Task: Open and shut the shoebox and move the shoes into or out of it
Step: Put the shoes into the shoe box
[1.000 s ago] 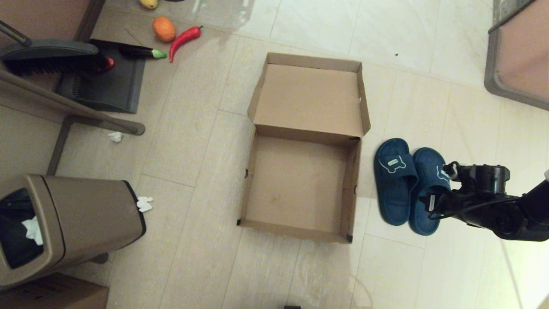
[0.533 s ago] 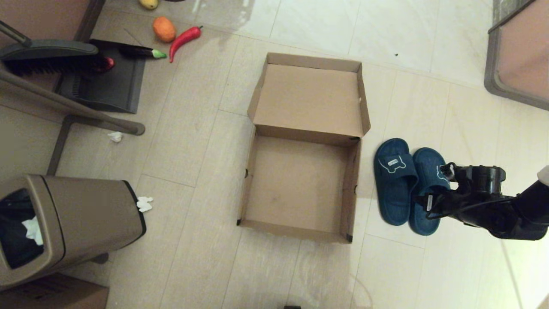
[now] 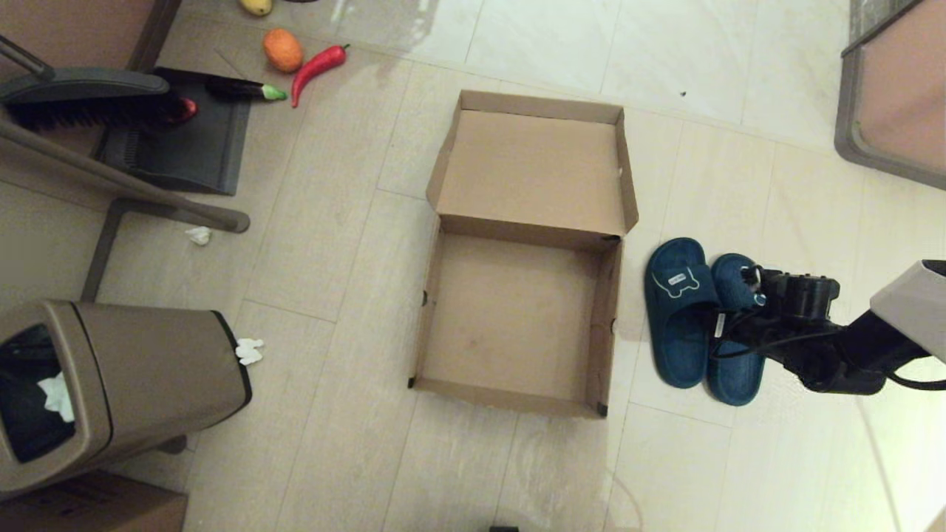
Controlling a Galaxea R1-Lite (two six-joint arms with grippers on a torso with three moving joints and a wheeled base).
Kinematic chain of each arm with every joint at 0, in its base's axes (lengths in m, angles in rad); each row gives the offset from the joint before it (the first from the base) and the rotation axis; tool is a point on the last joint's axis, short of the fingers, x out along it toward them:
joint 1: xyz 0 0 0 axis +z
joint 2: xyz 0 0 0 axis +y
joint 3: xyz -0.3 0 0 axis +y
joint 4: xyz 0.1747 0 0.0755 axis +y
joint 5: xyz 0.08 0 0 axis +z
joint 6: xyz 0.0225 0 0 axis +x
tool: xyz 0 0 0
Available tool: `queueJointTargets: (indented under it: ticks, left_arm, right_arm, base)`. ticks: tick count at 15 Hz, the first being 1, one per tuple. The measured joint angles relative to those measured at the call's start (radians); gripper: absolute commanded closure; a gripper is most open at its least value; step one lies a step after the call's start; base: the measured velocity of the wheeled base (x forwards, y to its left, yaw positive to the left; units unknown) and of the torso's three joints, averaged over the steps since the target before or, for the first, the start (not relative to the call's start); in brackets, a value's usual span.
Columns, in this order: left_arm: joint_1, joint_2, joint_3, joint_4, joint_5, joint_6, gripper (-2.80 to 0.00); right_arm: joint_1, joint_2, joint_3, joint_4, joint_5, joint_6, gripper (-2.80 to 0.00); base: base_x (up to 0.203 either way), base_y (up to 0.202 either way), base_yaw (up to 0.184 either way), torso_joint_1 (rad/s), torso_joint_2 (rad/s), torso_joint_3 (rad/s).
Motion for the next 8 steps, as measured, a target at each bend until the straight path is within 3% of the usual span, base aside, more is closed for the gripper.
queueJointTargets:
  ticks: [6,7,8]
  left_arm:
    - [0.000,-0.001,-0.003,0.012,0.000,-0.001,0.00]
    - [0.000,-0.001,-0.003,0.013,0.000,0.000,0.00]
    - [0.000,-0.001,-0.003,0.013,0.000,-0.001,0.00]
  right_arm:
    - [0.006,0.047,-0.117,0.011,-0.028,-0.027,-2.80]
    - [0.007,0.048,-0.122,0.010,-0.029,-0.027,0.00]
    - [0.009,0.050,-0.124,0.008,-0.033,-0.026,0.00]
  base:
    - [0.000,0.000,0.000,0.000,0.00,0.000]
    - [0.000,0.000,0.000,0.000,0.00,0.000]
    - [0.000,0.000,0.000,0.000,0.00,0.000]
